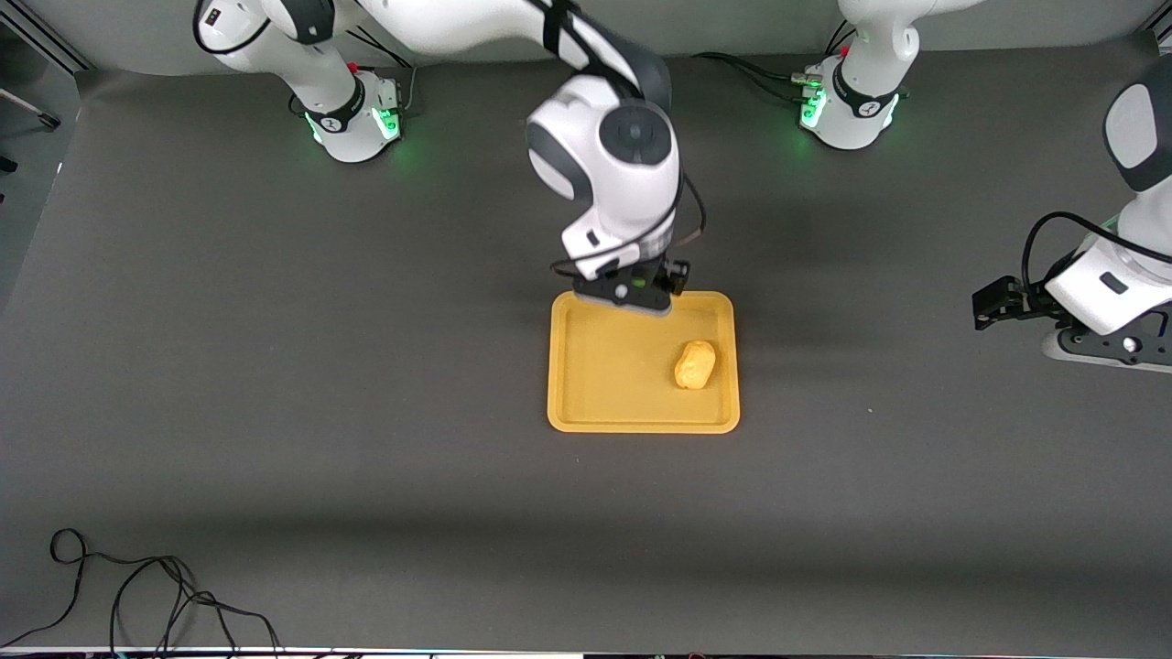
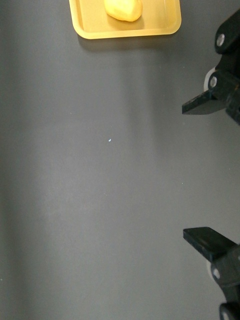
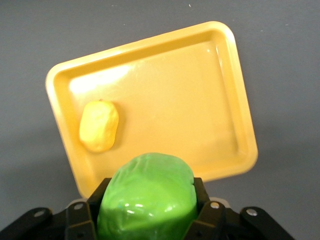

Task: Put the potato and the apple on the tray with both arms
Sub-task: 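Carry the green apple with the right gripper over the tray, then lower the apple onto the tray beside the potato and open the right gripper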

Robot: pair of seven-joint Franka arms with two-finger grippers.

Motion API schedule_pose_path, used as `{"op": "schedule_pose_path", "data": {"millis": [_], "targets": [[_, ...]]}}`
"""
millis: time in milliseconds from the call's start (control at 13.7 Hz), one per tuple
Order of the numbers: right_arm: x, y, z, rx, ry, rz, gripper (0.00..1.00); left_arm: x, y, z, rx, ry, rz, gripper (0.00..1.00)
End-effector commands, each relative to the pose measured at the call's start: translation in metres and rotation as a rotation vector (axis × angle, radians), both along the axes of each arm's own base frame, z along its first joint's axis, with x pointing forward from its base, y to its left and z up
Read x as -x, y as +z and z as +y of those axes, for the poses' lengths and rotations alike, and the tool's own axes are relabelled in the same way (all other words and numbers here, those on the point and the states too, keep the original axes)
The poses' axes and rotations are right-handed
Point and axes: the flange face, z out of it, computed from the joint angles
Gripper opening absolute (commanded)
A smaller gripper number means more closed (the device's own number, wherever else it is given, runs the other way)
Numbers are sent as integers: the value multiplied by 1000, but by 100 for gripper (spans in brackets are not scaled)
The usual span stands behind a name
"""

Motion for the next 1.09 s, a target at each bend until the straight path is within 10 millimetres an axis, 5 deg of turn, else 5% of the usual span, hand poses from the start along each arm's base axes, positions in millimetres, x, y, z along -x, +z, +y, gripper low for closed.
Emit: {"op": "schedule_pose_path", "data": {"millis": [0,291,656,728,874,1020], "targets": [[-13,-52,-4,-27,-19,-57,47,0,1,5,1,-6,-15,100],[-18,-130,-12,31,5,-98,47,-7,-5,20,-3,2,-43,100],[-19,-166,-14,44,10,-102,49,-10,-7,13,7,-5,-52,100],[-20,-171,-15,42,9,-105,53,-10,-7,14,7,-2,-52,100],[-22,-170,-15,24,-3,-115,99,-10,-8,11,-2,-5,-49,100],[-25,-144,-13,8,-3,-123,100,-8,-7,16,-18,6,-50,100]]}}
